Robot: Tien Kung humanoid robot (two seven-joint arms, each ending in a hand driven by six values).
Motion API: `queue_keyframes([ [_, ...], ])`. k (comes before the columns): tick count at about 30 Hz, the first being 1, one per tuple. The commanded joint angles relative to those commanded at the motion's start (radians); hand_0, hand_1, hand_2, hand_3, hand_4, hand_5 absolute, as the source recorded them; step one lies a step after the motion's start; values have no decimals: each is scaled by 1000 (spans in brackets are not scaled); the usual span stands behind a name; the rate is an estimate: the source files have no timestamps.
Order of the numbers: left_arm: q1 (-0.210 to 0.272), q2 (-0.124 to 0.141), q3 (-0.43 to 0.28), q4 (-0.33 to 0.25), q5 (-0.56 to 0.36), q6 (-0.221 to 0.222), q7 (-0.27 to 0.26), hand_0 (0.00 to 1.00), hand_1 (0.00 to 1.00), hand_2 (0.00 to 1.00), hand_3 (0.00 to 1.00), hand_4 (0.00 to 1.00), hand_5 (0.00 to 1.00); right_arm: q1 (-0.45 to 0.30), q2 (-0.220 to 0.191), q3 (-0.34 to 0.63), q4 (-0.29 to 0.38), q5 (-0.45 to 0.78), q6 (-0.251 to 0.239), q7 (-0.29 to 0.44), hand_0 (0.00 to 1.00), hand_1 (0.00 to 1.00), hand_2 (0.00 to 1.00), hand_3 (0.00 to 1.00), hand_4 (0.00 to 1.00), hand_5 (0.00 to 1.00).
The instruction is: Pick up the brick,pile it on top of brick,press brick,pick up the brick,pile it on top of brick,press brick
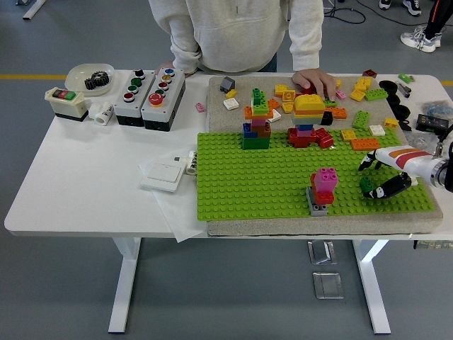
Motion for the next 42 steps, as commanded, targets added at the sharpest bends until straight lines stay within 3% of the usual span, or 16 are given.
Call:
queue_keyframes([
  [28,-5,0,18,0,-15,2,-2,790,698,599,533,523,507,-5,4,-9,-14,-5,-9,4,691,677,742,706,878,377],
  [42,-4,-1,24,0,-19,2,-3,790,700,600,532,523,507,-6,11,-14,-20,-3,-27,7,675,661,724,649,835,416],
])
